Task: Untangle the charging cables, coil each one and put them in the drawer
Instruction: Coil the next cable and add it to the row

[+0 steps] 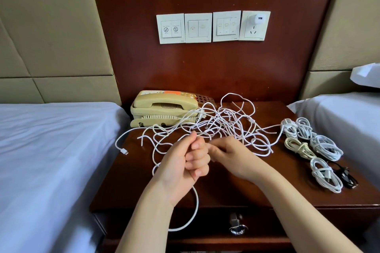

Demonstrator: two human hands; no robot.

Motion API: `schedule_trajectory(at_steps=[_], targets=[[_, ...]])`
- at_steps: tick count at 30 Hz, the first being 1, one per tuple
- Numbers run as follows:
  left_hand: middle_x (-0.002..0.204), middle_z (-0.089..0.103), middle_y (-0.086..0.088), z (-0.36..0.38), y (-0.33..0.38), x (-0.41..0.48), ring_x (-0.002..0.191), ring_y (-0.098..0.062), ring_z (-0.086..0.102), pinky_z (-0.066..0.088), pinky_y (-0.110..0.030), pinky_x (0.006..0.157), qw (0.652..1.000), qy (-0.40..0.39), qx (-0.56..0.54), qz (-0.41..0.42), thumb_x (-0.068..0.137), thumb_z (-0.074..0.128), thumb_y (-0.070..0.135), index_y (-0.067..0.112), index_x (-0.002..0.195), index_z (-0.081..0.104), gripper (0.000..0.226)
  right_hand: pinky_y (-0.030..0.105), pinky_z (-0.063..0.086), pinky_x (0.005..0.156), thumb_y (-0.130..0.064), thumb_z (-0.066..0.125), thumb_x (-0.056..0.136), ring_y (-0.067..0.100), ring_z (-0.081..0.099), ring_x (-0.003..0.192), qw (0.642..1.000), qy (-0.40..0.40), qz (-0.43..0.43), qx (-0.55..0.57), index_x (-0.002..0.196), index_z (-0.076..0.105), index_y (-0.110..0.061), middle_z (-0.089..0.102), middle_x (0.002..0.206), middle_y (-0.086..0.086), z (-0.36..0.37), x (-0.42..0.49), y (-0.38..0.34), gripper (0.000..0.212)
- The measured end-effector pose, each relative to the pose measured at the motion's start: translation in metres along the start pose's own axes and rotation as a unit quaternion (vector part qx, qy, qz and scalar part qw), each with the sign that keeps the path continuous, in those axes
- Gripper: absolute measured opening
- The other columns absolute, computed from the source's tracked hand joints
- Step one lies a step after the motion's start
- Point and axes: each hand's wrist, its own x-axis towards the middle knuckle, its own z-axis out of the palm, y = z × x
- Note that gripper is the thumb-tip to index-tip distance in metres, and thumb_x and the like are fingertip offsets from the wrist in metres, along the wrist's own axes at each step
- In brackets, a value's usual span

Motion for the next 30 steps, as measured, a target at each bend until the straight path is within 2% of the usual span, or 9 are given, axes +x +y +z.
schedule_trajectory(at_steps=[4,6,9,14,18,21,23,26,30], targets=[[0.044,0.027,0.007,-0.006,0.001,0.008,0.032,-0.004,0.025,0.027,-0.016,0.034,0.996,0.066,-0.051,0.02,0.099,0.034,0.027,0.015,0.058,0.04,0.042,0.013,0.034,0.059,-0.018,0.053,0.095,0.001,0.05,0.058,0.995,-0.072,-0.005,-0.069,0.072,0.065,-0.015,0.055,0.056,-0.016,0.002,-0.009,-0.014,0.026],[0.042,0.029,0.006,-0.005,-0.002,0.013,0.031,-0.006,0.028,0.03,-0.015,0.034,0.992,0.116,-0.042,0.033,0.101,0.031,0.026,0.014,0.061,0.036,0.043,0.015,0.038,0.061,-0.021,0.055,0.094,0.008,0.054,0.067,0.99,-0.102,-0.011,-0.096,0.086,0.069,-0.01,0.064,0.069,-0.006,0.004,-0.013,-0.02,0.019],[0.04,0.034,0.005,-0.006,-0.006,0.02,0.032,-0.009,0.036,0.04,-0.016,0.037,0.979,0.182,0.033,0.083,0.103,0.03,0.025,0.011,0.062,0.036,0.043,0.034,0.045,0.07,-0.032,0.052,0.094,0.015,0.05,0.067,0.977,-0.135,0.002,-0.167,0.089,0.066,-0.013,0.061,0.076,0.003,0.006,-0.019,-0.025,0.025],[0.044,0.044,0.003,-0.016,-0.007,0.023,0.039,-0.009,0.048,0.047,-0.022,0.044,0.955,0.218,0.162,0.121,0.103,0.032,0.023,0.006,0.067,0.044,0.042,0.028,0.044,0.065,-0.032,0.054,0.091,0.006,0.052,0.065,0.982,-0.117,-0.016,-0.148,0.08,0.068,-0.023,0.063,0.073,-0.006,0.001,-0.021,-0.031,0.02],[0.052,0.054,0.0,-0.014,-0.01,0.022,0.041,-0.004,0.055,0.046,-0.018,0.046,0.903,0.256,0.316,0.139,0.102,0.033,0.021,0.007,0.066,0.052,0.043,0.027,0.039,0.061,-0.026,0.059,0.09,0.011,0.049,0.061,0.994,-0.064,-0.033,-0.087,0.075,0.065,-0.02,0.06,0.068,-0.002,-0.005,-0.017,-0.03,0.017],[0.054,0.057,0.002,-0.017,-0.01,0.024,0.043,0.0,0.055,0.041,-0.009,0.044,0.844,0.28,0.417,0.188,0.102,0.033,0.018,0.009,0.066,0.056,0.044,0.018,0.031,0.056,-0.023,0.059,0.09,0.007,0.045,0.058,0.998,-0.023,-0.026,-0.059,0.075,0.061,-0.022,0.051,0.059,-0.011,-0.005,-0.015,-0.029,0.016],[0.052,0.058,0.003,-0.016,-0.011,0.025,0.041,-0.002,0.055,0.041,-0.008,0.046,0.812,0.28,0.479,0.183,0.102,0.032,0.021,0.009,0.068,0.058,0.044,0.017,0.034,0.057,-0.023,0.06,0.09,0.004,0.051,0.061,0.999,0.013,-0.03,-0.041,0.074,0.062,-0.021,0.057,0.061,-0.016,-0.005,-0.015,-0.028,0.016],[0.043,0.054,0.004,-0.013,-0.014,0.026,0.037,-0.007,0.052,0.046,-0.02,0.046,0.849,0.219,0.465,0.124,0.102,0.032,0.021,0.008,0.062,0.054,0.048,0.02,0.035,0.058,-0.025,0.063,0.089,0.004,0.051,0.064,0.991,0.121,-0.04,-0.03,0.071,0.059,-0.019,0.055,0.064,-0.011,-0.005,-0.013,-0.025,0.02],[0.038,0.034,0.004,-0.003,-0.014,0.022,0.033,-0.011,0.035,0.033,-0.021,0.038,0.916,0.125,0.376,0.064,0.102,0.034,0.023,0.009,0.056,0.044,0.05,0.017,0.031,0.056,-0.027,0.065,0.088,0.003,0.047,0.062,0.978,0.207,-0.035,-0.012,0.067,0.049,-0.024,0.053,0.063,-0.01,-0.004,-0.007,-0.02,0.027]])
